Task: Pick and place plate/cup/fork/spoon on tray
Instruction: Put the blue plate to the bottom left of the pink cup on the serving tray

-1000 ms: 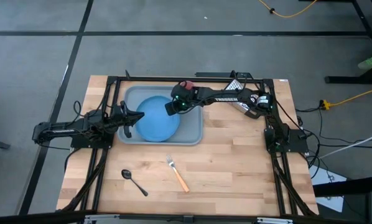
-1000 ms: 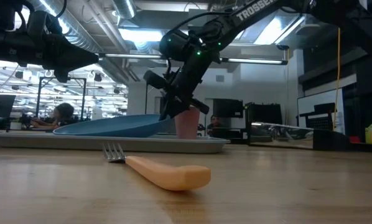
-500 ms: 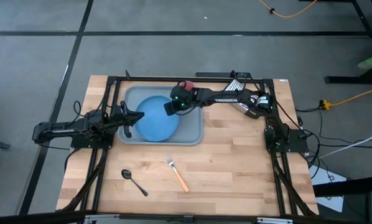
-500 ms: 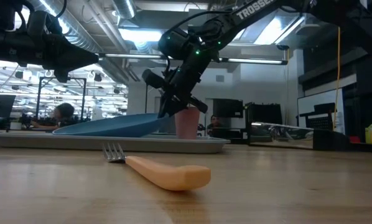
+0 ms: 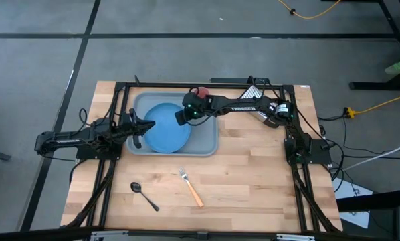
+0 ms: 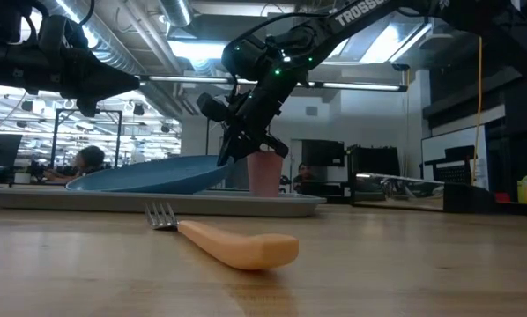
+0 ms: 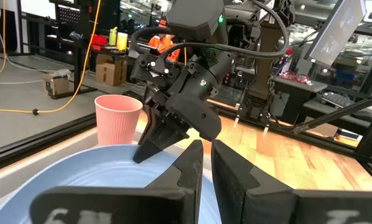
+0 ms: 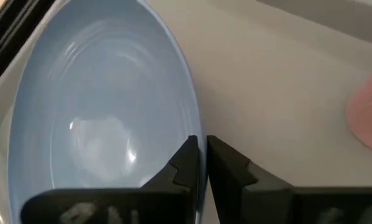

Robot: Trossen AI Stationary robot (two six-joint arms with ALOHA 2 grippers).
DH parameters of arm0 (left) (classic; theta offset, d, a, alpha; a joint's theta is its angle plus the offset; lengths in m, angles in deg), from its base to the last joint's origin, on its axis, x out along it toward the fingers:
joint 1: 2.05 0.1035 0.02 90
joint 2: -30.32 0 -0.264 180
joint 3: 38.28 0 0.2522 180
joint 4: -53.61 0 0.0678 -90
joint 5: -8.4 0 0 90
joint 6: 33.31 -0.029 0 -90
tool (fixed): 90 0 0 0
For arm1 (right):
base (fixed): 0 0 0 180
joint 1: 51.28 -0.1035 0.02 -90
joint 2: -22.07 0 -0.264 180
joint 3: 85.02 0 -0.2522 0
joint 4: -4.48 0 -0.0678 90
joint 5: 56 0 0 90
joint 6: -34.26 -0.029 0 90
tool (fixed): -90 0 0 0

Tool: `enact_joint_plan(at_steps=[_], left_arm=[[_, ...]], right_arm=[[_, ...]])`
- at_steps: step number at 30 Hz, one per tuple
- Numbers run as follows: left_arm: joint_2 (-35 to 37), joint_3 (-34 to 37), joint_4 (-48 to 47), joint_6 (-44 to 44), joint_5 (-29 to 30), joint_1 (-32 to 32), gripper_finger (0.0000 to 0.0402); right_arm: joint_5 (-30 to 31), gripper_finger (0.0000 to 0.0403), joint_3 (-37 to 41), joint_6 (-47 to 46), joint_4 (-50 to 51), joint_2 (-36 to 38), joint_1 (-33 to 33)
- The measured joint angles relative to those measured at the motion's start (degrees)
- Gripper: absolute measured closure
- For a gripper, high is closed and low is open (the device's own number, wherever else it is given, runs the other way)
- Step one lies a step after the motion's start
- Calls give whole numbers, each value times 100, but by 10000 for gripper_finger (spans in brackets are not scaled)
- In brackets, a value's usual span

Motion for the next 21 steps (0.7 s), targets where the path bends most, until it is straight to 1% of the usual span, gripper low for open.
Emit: enact_joint_plan(at_steps=[7, 14, 18, 21], left_arm=[[2, 0, 0, 0, 0, 0, 374], [1, 0, 0, 0, -1, 0, 374], [0, 0, 2, 0, 0, 0, 374], [0, 0, 0, 0, -1, 0, 374]], right_arm=[[2, 334, 0, -10, -196, 5, 0], [225, 331, 0, 149, -219, 5, -2], [184, 331, 0, 170, -213, 8, -73], [21, 331, 0, 187, -81, 30, -213]])
